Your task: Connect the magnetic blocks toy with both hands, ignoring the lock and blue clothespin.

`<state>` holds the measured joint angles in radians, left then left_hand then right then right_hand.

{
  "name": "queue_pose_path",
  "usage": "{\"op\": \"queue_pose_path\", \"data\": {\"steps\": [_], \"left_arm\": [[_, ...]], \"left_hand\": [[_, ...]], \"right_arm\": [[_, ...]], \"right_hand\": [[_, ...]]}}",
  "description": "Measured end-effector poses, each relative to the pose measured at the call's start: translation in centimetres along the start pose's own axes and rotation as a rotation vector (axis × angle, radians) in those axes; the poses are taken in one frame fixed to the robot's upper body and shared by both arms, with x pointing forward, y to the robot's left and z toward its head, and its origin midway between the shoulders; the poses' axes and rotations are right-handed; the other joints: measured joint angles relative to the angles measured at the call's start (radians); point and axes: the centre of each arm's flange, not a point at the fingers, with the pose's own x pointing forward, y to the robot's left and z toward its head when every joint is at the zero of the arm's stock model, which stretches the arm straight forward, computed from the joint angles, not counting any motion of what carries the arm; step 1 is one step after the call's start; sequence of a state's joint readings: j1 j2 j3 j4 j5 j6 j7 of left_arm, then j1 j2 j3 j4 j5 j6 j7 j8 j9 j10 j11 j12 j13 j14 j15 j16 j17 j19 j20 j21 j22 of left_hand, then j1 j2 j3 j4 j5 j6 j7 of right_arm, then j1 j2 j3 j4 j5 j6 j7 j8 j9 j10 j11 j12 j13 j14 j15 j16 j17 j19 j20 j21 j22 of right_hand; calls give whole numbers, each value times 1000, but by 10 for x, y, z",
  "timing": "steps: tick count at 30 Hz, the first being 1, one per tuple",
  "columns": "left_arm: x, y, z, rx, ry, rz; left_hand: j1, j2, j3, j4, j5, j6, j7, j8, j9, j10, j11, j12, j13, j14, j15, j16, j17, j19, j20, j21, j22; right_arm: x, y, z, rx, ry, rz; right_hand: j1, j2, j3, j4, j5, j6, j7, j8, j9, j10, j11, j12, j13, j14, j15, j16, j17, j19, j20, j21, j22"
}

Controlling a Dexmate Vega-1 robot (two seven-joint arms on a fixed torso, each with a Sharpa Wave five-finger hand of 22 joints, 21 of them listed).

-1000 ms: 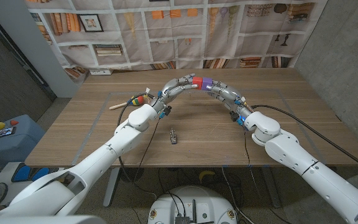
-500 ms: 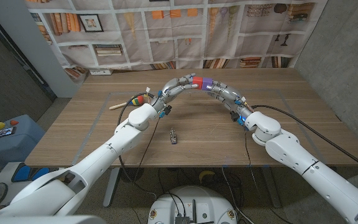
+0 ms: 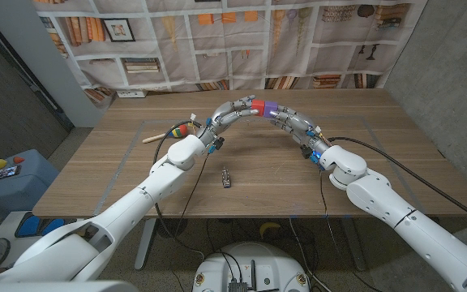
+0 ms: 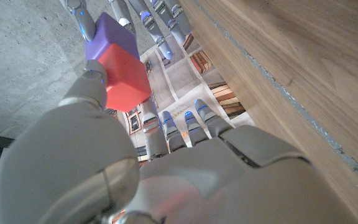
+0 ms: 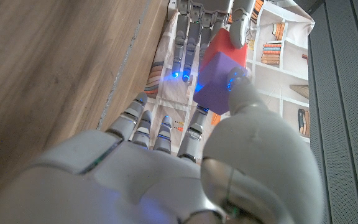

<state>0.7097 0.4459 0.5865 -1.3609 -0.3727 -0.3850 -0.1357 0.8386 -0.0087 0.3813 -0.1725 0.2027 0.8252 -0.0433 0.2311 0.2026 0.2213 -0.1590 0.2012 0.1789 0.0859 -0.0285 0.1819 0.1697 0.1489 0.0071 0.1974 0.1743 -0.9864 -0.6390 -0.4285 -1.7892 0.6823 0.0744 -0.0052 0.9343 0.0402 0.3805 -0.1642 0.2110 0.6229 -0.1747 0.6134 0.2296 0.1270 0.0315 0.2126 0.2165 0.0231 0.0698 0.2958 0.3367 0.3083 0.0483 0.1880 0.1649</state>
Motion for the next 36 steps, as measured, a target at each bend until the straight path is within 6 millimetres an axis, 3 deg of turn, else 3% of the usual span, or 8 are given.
{"op": "queue_pose_path", "data": {"steps": [12, 16, 36], "left_arm": [[-1, -1, 0, 0, -1, 2], [-1, -1, 0, 1, -2, 3], [-2, 0, 2, 1, -8, 16]], "left_hand": [[-1, 1, 0, 0, -2, 0, 0, -1, 0, 0, 0, 0, 0, 0, 0, 0, 0, 0, 0, 0, 0], [-1, 1, 0, 0, -2, 4, 4, -4, 0, 0, 0, 0, 0, 0, 0, 0, 0, 0, 0, 0, 0], [-1, 1, -2, -2, -3, 4, 4, 0, -1, 0, 0, 0, 0, 0, 0, 0, 0, 0, 0, 0, 0]], "right_arm": [[0, 0, -1, 12, -5, 6], [-1, 0, -1, 15, -7, 8], [-1, 1, -2, 21, -16, 25]], "right_hand": [[0, 0, -8, 0, 0, -11, 11, -22, -4, -13, 2, -6, 0, -5, 5, -8, 0, -7, 7, 0, 0], [-13, 13, -8, 0, 0, -20, 12, -25, -4, -18, 7, -6, 0, -5, 5, -8, 0, -7, 7, 0, 0], [-13, 12, -20, 0, 0, -59, 12, -41, -7, -44, 15, -13, 0, -22, 22, -15, 0, -16, 16, 0, 0]]}}
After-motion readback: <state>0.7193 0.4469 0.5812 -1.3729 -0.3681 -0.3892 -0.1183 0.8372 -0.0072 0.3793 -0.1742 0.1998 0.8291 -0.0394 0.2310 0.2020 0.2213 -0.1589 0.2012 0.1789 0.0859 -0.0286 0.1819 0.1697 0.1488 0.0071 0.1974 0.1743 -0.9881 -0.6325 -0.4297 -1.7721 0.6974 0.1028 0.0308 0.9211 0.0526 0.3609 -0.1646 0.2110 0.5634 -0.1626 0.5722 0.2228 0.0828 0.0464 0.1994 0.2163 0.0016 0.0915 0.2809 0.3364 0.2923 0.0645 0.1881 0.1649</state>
